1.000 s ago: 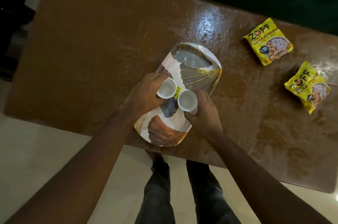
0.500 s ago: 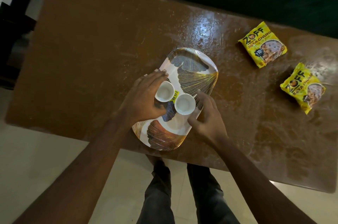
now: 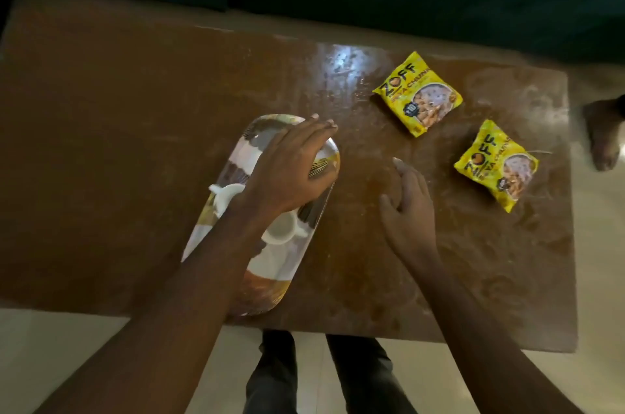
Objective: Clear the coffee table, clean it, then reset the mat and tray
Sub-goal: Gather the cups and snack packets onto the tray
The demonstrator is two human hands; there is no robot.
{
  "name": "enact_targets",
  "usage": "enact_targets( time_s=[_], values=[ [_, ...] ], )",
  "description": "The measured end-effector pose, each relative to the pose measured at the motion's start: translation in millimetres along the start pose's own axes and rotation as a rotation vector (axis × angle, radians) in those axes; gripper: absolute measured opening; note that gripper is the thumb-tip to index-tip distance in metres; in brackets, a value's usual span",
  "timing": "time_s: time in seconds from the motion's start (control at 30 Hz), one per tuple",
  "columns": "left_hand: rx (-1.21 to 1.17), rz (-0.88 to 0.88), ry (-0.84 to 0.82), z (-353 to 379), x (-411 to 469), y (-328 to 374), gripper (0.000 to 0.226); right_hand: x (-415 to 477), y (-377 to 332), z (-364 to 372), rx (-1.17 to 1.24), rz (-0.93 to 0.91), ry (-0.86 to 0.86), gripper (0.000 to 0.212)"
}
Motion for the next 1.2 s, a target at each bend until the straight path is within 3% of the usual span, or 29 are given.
enact_targets(
  time_s=[0.3,0.43,0.53,0.6,0.7,0.83,0.93,1.07,1.2],
  values=[
    [0.115,-0.086,-0.025,69,98,46,0.067,60,79,-76,-0.228,0.061,0.184,0.063],
    [-0.116,-0.422,-0.003,91,127,45,0.054,84,116,-94,-0.333,0.166,0.136,0.089],
    [-0.482,-0.759,0.016,121,134,41,0.058,99,148,-95,-0.424,0.225,0.035,0.111],
    [-0.654,-0.881,0.107,131,138,39,0.057,105,160,-91,-0.463,0.217,-0.031,0.113],
    [-0.799,-0.976,0.224,136,144,33,0.027,107,160,-87,-0.481,0.144,-0.047,0.098],
    [-0.908,-1.075,0.27,139,148,37,0.023,103,155,-93,-0.407,0.048,0.038,0.067],
    [-1.006,-1.039,0.256,138,147,47,0.017,99,147,-95,-0.303,-0.013,0.071,0.051],
    [-1.115,-0.986,0.304,133,129,51,0.021,86,128,-96,-0.09,-0.078,0.055,0.042],
    [-1.091,-0.952,0.355,109,98,43,0.022,71,112,-91,0.214,0.037,0.073,0.038]
  ],
)
Point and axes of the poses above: each hand's wrist, its own x-axis towards the middle knuckle, its own z-axis out of the palm, y = z × x, the point moved 8 cm from there along x, towards the middle knuckle, and after that the axes turned 3 degrees about -y, right-handed, at the moved point
